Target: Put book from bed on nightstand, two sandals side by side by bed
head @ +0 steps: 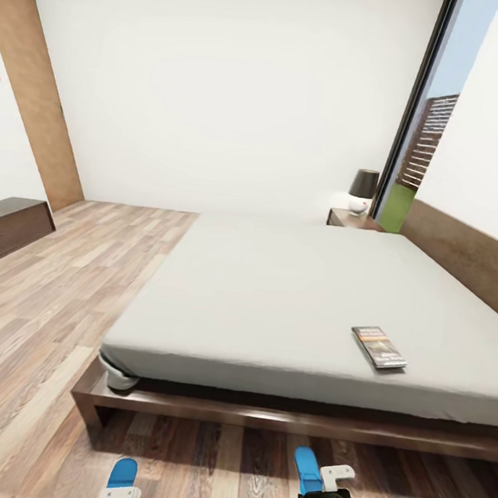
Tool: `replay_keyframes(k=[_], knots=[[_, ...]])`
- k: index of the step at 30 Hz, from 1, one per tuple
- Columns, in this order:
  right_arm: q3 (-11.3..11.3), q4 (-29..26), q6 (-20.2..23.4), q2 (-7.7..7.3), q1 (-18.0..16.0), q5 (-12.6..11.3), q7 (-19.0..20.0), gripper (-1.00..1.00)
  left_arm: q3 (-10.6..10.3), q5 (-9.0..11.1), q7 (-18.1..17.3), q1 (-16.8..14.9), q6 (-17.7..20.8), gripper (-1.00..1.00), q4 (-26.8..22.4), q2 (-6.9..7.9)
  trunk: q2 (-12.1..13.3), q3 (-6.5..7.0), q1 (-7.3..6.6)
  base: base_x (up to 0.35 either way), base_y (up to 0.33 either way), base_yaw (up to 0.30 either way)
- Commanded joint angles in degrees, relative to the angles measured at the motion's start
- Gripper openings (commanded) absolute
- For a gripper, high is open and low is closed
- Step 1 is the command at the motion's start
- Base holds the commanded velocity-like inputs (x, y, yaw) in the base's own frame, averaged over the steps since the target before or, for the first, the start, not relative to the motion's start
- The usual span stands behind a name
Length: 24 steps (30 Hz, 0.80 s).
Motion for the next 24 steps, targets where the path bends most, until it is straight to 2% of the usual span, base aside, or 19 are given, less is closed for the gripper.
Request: replay_keyframes(k=[1,16,22,24], knots=[[0.3,-0.1,0.3,-0.07,0.0,-0.1,0.1,-1.00,-0.3,0.5,0.1,0.0,-0.2,-1.00,0.1,-0.01,0.0,-0.05,-0.01,0.000,0.000,0.089],[0.2,-0.1,0.2,-0.10,0.0,-0.2,0.6,-1.00,-0.3,0.5,0.2,0.0,-0.2,-1.00,0.1,-0.02,0.0,-0.05,-0.01,0.000,0.000,0.016],[0.1,-0.1,0.2,-0.12,0.0,-0.1,0.7,-1.00,-0.3,0.5,0.2,0.0,-0.2,-1.00,0.1,-0.02,0.0,0.08,-0.01,0.000,0.000,-0.142],[0.1,-0.1,0.2,-0.18,0.0,-0.1,0.7,-1.00,-0.3,0.5,0.2,0.0,-0.2,-1.00,0.1,-0.02,-0.8,-0.20,0.43,0.000,0.000,-0.238]])
